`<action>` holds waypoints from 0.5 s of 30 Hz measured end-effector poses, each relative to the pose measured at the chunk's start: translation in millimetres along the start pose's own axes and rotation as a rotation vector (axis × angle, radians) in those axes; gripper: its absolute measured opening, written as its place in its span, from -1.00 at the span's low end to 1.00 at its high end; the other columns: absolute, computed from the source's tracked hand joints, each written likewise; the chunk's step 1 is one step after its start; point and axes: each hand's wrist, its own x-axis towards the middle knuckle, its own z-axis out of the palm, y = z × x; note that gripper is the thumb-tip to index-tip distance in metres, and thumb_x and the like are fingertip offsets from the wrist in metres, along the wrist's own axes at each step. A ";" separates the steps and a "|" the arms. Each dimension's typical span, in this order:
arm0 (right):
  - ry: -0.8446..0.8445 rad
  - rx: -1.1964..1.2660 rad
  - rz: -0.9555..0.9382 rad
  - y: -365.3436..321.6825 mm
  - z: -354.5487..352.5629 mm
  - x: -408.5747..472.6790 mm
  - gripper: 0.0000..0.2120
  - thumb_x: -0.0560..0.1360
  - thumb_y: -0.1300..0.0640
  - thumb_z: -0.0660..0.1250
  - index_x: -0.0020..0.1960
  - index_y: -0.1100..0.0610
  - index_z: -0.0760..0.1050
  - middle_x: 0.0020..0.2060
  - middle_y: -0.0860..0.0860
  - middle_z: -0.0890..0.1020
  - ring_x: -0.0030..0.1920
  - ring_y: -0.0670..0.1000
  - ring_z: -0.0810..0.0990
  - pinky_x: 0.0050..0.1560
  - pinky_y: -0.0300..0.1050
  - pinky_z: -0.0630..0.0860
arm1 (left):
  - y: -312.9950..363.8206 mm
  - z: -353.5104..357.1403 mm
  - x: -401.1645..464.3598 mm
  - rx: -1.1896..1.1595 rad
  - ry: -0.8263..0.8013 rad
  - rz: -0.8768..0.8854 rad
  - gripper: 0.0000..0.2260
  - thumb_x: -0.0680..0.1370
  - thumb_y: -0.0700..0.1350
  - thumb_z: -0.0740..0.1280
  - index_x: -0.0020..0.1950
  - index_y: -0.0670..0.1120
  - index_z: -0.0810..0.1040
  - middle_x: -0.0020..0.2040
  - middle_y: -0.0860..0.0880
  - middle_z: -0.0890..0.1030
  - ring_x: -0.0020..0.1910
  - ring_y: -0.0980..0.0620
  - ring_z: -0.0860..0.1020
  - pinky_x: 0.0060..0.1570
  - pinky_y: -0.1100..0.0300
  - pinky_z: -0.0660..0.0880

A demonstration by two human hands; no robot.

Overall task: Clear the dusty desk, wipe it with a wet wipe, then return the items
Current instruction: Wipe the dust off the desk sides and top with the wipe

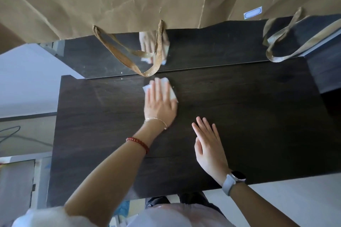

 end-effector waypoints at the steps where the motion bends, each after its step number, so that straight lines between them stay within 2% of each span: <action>1: 0.042 0.082 0.020 1.1 -1.2 -1.7 -0.59 0.51 0.22 0.02 0.32 0.21 0.34 0.33 0.13 0.42 0.40 0.07 0.27 0.44 -0.03 0.10 | 9.6 4.3 -13.2 0.023 -0.015 0.128 -0.43 0.52 0.06 -0.08 0.48 -0.17 0.06 0.48 -0.27 0.10 0.47 -0.24 0.06 0.42 -0.06 0.02; 2: 0.086 0.152 0.054 2.4 -3.2 -3.3 -0.60 0.51 0.22 0.02 0.31 0.23 0.35 0.31 0.11 0.44 0.39 0.07 0.30 0.44 -0.06 0.13 | 14.8 6.3 -26.2 0.051 -0.056 0.248 -0.43 0.52 0.08 -0.12 0.49 -0.15 0.04 0.49 -0.25 0.08 0.47 -0.21 0.04 0.43 -0.05 -0.01; 4: 0.150 0.221 0.107 5.4 -7.3 -7.0 -0.61 0.52 0.21 0.02 0.32 0.23 0.35 0.29 0.10 0.47 0.36 0.08 0.35 0.42 -0.10 0.19 | 11.4 6.0 -33.0 0.084 -0.097 0.342 -0.43 0.53 0.11 -0.15 0.49 -0.12 0.04 0.50 -0.20 0.06 0.48 -0.16 0.02 0.43 0.00 -0.06; 6: 0.167 0.242 0.098 8.4 -9.6 -11.2 -0.61 0.52 0.21 0.02 0.32 0.22 0.35 0.28 0.09 0.48 0.35 0.09 0.37 0.39 -0.08 0.24 | 4.5 -0.4 -14.6 0.094 -0.065 0.283 -0.43 0.53 0.13 -0.15 0.50 -0.09 0.00 0.51 -0.19 0.03 0.49 -0.14 -0.01 0.44 0.03 -0.09; 9: 0.159 0.289 0.107 11.6 -12.0 -11.6 -0.60 0.52 0.19 0.01 0.30 0.23 0.39 0.26 0.08 0.50 0.34 0.07 0.39 0.30 0.00 0.37 | 1.8 -8.4 19.4 0.053 -0.068 0.080 -0.47 0.59 0.07 -0.04 0.50 -0.08 -0.10 0.52 -0.18 -0.10 0.49 -0.12 -0.13 0.44 0.02 -0.16; 11: 0.172 0.320 0.139 11.7 -14.3 -8.1 -0.60 0.51 0.18 0.01 0.27 0.24 0.42 0.23 0.10 0.52 0.32 0.05 0.42 0.23 0.03 0.45 | 9.4 -8.5 15.2 0.026 -0.065 0.090 -0.47 0.60 0.04 0.00 0.50 -0.09 -0.08 0.52 -0.19 -0.09 0.49 -0.14 -0.12 0.44 0.02 -0.15; 13: 0.204 0.340 0.140 9.4 -19.7 -2.6 -0.62 0.50 0.20 0.04 0.24 0.25 0.45 0.19 0.12 0.55 0.27 0.04 0.46 0.23 -0.07 0.44 | 13.9 -5.7 -8.5 -0.026 -0.031 0.293 -0.52 0.59 0.02 0.02 0.48 -0.11 0.10 0.49 -0.22 0.09 0.48 -0.19 0.06 0.43 -0.01 0.01; 15: 0.189 0.380 0.163 5.1 -27.9 7.1 -0.65 0.50 0.29 0.13 0.26 0.21 0.43 0.19 0.10 0.53 0.25 -0.03 0.44 0.29 -0.27 0.32 | 8.7 -4.2 -29.0 -0.148 0.014 0.456 -0.61 0.54 -0.02 0.09 0.32 -0.12 0.42 0.36 -0.19 0.40 0.36 -0.18 0.34 0.32 0.01 0.28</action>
